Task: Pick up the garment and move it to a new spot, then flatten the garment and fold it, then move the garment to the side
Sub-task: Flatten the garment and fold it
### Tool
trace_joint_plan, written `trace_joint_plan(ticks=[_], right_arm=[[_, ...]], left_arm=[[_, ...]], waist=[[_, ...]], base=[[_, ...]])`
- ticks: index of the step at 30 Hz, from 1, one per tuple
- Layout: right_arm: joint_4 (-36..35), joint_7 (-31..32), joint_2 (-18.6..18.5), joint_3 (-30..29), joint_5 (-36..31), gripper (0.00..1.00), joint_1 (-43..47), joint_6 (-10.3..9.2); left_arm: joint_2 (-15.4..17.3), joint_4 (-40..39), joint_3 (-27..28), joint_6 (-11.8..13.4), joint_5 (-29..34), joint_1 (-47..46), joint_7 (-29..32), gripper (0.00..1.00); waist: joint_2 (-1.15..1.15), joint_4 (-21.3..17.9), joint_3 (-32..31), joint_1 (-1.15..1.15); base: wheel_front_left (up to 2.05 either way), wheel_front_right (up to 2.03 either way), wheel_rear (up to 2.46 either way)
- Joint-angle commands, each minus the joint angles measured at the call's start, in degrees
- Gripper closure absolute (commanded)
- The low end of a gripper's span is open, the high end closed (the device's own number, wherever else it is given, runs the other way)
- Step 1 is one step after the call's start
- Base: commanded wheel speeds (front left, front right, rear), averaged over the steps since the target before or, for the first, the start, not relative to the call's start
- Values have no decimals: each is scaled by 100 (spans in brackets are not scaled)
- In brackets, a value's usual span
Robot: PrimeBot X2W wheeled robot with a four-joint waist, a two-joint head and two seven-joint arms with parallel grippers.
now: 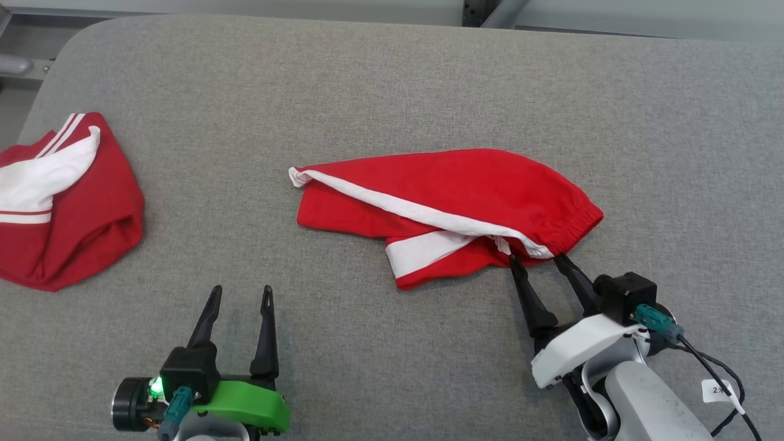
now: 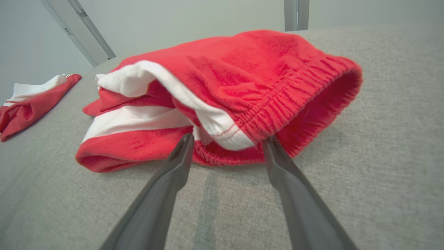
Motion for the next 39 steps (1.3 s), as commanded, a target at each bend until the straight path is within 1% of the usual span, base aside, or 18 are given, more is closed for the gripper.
trace_joint_plan(ticks=[1,2,3,5,6,10,12,15,16,18,25,30,34,37,39], right_arm=[[-36,-17,-13,35,59,0,-109,-5],[-57,-17,-20,63,62,0,-105,-5],[-81,-17,-32,87,68,12,-97,-5],[-122,-17,-38,106,84,50,-63,-5],[-146,-17,-56,104,93,54,-43,-5],[-260,-17,-95,111,159,53,52,-5],[-317,-17,-114,103,196,56,74,-5],[-329,-17,-131,129,243,56,95,-5],[-331,-17,-136,152,240,58,89,-5],[-345,-17,-136,196,268,100,52,-5],[-464,-17,-200,230,302,100,131,-5],[-563,-17,-346,200,305,100,332,-6],[-583,-16,-592,310,304,100,566,-6],[-502,-16,-846,422,271,100,715,-6],[-452,-16,-971,494,259,100,785,-6]], left_arm=[[16,12,8,-4,5,-89,-3,0],[16,15,6,-2,7,-94,-4,0],[16,17,5,2,7,-96,-3,0],[16,19,17,15,6,-94,-3,0],[16,20,22,22,9,-88,-4,0],[16,36,51,16,14,-61,-4,0],[16,50,55,12,9,-55,-3,0],[16,67,47,-3,2,-59,-3,0],[16,73,44,-6,1,-67,-4,0],[16,76,32,-6,6,-87,-4,0],[16,74,92,-24,49,-59,-4,0],[16,67,176,-53,64,4,-4,0],[16,100,188,-113,86,-44,-4,0],[16,147,211,-145,48,-153,-4,0],[16,245,209,-213,-12,-218,-3,0]], waist=[[50,-2,6,0],[50,0,7,0],[50,1,6,0],[50,-4,3,0],[50,-11,-1,0],[50,-47,-6,0],[50,-71,-13,0],[50,-93,-12,0],[50,-102,-10,0],[50,-119,-12,0],[50,-187,-116,0],[50,-387,-268,0],[50,-641,-378,0],[50,-829,-405,0],[50,-934,-390,0]], base=[[0,0,0],[0,0,0],[0,0,0],[0,0,0],[0,0,0],[0,0,0],[0,0,0],[0,0,0],[0,0,0],[0,0,0],[0,0,0],[0,0,0],[0,0,0],[0,0,0],[0,0,0]])
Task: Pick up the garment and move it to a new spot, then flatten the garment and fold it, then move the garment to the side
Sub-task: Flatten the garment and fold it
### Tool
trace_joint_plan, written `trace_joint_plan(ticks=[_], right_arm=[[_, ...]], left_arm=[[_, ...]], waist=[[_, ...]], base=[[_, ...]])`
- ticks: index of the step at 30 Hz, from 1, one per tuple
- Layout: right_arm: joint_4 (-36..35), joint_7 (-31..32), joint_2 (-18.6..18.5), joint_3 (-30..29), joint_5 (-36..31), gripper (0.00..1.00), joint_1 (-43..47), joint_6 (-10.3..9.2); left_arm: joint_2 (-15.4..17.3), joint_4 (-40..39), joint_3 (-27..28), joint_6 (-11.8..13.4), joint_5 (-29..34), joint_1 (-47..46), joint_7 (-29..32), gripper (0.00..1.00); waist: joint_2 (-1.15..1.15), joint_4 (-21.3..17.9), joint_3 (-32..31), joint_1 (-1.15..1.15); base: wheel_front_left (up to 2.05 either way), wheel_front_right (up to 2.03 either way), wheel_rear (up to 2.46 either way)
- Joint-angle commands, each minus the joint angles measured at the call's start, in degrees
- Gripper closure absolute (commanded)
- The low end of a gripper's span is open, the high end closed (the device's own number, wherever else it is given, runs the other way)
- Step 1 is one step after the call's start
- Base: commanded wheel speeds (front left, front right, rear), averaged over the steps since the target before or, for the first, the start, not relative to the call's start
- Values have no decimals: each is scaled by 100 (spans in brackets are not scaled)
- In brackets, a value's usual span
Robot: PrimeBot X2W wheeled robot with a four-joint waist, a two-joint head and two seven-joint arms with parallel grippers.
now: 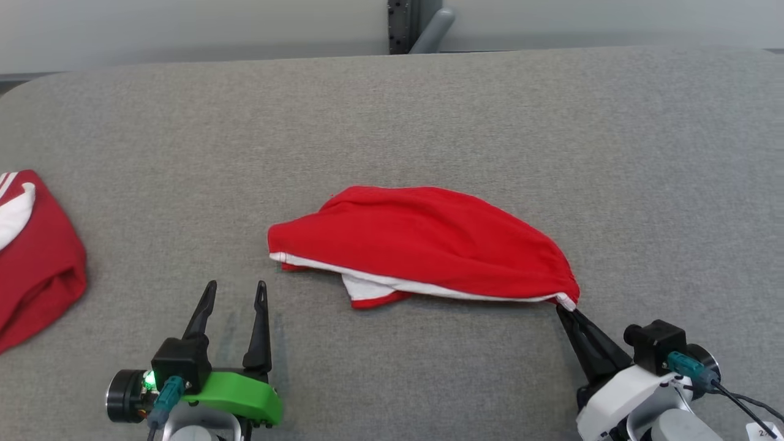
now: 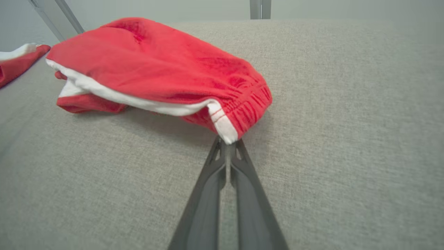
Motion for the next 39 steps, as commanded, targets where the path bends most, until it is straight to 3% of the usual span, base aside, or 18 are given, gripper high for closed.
trace_joint_plan(ticks=[1,9,13,23,38,39], right_arm=[[45,-17,-87,59,-16,100,87,-6],[96,-17,-149,162,62,100,-37,-6],[62,-17,-108,187,21,100,-124,-6],[-58,-17,-123,230,-15,100,-260,-6],[-72,-17,-105,257,-32,100,-373,-6],[-74,-17,-101,254,-33,100,-383,-6]], left_arm=[[15,88,25,-78,-92,-141,-2,0],[18,686,-118,-531,-539,-416,-2,0],[17,865,-221,-603,-676,-477,-2,0],[47,1086,-541,-618,-910,-797,-2,0],[27,1232,-333,-619,-718,-959,-2,0],[27,1227,-328,-619,-703,-961,-2,9]], waist=[[50,-244,-33,0],[50,-459,83,0],[50,-472,138,0],[50,-481,405,0],[50,-549,568,0],[50,-553,572,0]], base=[[0,0,0],[0,0,0],[0,0,0],[0,0,0],[0,0,0],[0,0,0]])
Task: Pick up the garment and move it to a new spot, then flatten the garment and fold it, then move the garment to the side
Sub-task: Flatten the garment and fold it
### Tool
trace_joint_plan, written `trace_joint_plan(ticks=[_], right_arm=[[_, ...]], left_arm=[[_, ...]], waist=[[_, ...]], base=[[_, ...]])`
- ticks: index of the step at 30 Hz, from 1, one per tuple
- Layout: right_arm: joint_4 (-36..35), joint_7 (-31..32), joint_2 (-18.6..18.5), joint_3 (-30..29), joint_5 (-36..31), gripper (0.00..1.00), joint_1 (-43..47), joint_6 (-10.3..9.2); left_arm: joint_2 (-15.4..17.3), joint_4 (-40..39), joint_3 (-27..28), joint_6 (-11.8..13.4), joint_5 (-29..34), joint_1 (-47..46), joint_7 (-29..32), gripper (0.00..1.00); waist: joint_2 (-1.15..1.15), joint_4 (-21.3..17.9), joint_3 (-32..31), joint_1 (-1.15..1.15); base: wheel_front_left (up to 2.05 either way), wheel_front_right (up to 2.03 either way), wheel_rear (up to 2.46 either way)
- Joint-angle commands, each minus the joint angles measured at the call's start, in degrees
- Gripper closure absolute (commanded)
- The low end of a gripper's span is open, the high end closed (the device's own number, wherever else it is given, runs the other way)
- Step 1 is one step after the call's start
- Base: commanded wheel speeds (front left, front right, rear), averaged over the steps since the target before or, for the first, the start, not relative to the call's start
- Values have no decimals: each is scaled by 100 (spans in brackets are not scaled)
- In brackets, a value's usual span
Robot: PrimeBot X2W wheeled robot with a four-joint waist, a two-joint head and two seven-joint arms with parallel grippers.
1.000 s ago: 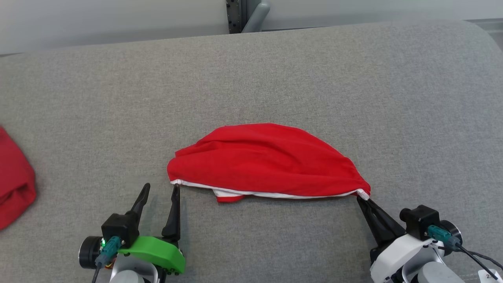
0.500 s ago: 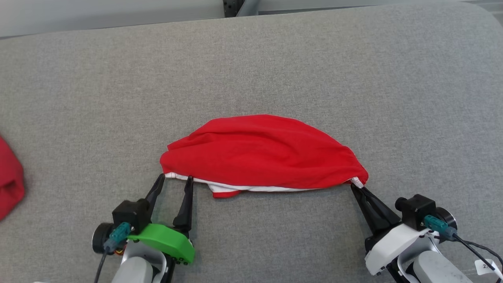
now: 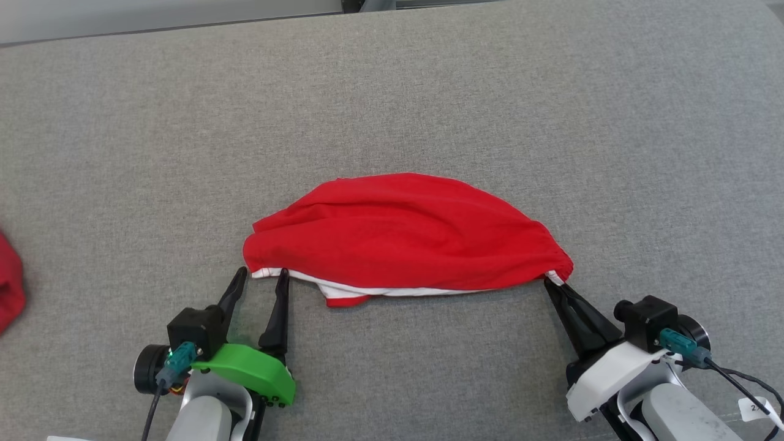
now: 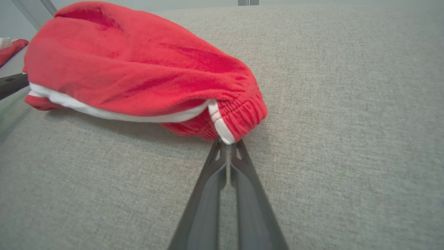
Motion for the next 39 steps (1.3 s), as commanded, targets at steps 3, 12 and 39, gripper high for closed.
trace_joint_plan(ticks=[3,12,39], right_arm=[[-6,-17,26,-10,-29,100,-74,-6],[-173,-17,122,-246,136,100,-80,-6],[-1470,770,-650,474,2031,100,-1977,-6]], left_arm=[[16,-47,-31,-11,53,-99,-2,100],[33,-545,-25,-11,-33,22,-1,100],[1708,-2049,-338,-10,-495,-1722,21,100]], waist=[[50,-11,17,0],[50,92,-100,0],[50,662,-781,0]], base=[[0,0,0],[0,0,0],[0,0,0]])
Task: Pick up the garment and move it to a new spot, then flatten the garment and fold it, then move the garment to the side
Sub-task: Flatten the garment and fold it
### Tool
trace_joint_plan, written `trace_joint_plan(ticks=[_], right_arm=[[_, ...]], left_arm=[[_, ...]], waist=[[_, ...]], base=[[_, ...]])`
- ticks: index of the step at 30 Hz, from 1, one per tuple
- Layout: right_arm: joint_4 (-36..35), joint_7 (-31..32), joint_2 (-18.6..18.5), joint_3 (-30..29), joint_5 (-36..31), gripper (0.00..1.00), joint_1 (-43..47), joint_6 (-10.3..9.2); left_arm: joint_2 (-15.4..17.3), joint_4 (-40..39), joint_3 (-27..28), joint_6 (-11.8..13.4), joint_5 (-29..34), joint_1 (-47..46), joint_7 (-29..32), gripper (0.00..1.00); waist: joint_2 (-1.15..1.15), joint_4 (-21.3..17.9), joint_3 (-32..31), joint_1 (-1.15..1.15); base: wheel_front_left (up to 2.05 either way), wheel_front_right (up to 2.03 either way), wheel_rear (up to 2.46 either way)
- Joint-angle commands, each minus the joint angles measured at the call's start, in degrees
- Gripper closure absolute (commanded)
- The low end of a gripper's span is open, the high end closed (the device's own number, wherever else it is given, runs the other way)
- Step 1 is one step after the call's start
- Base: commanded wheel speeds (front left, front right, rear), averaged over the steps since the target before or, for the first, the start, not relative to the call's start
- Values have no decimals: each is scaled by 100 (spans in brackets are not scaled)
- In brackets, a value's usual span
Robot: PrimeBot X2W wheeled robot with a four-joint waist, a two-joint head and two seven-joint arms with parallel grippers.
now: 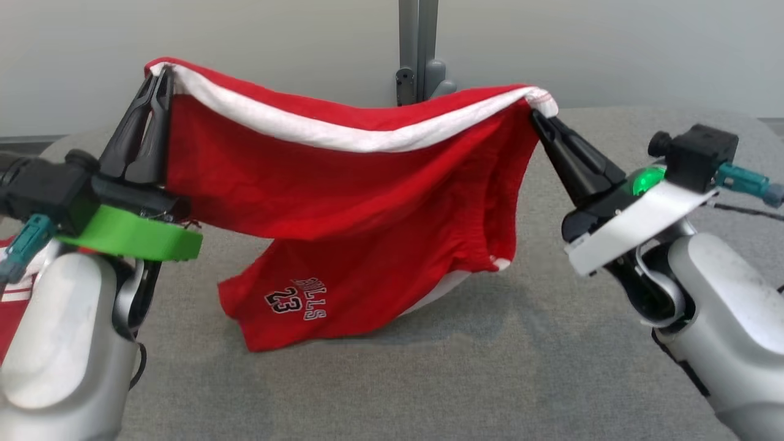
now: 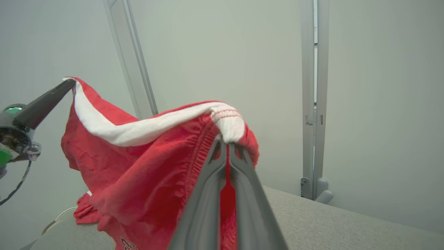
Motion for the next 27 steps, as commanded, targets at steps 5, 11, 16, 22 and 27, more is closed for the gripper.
trace_joint_plan(ticks=[5,11,16,22,27], right_arm=[[664,525,-96,7,272,100,-1467,-5],[2019,180,-164,-111,-466,100,-4070,-5],[2926,-644,100,-343,-1099,100,-5378,-6],[3422,-766,25,628,-739,100,-4712,-5],[3328,-771,-216,1508,-203,100,-3856,-6]], left_arm=[[-62,1102,-478,-1,-177,-1459,146,100],[27,2322,-711,9,124,-4015,82,100],[-228,2268,-466,135,450,-5377,-14,100],[-610,2350,-374,26,318,-4185,-12,100],[-906,2493,-411,0,188,-2960,-13,100]], waist=[[50,141,1886,0],[50,91,2725,0],[50,145,2779,0],[50,225,2742,0],[50,233,2763,0]], base=[[0,0,0],[0,0,0],[0,0,0],[0,0,0],[0,0,0]])
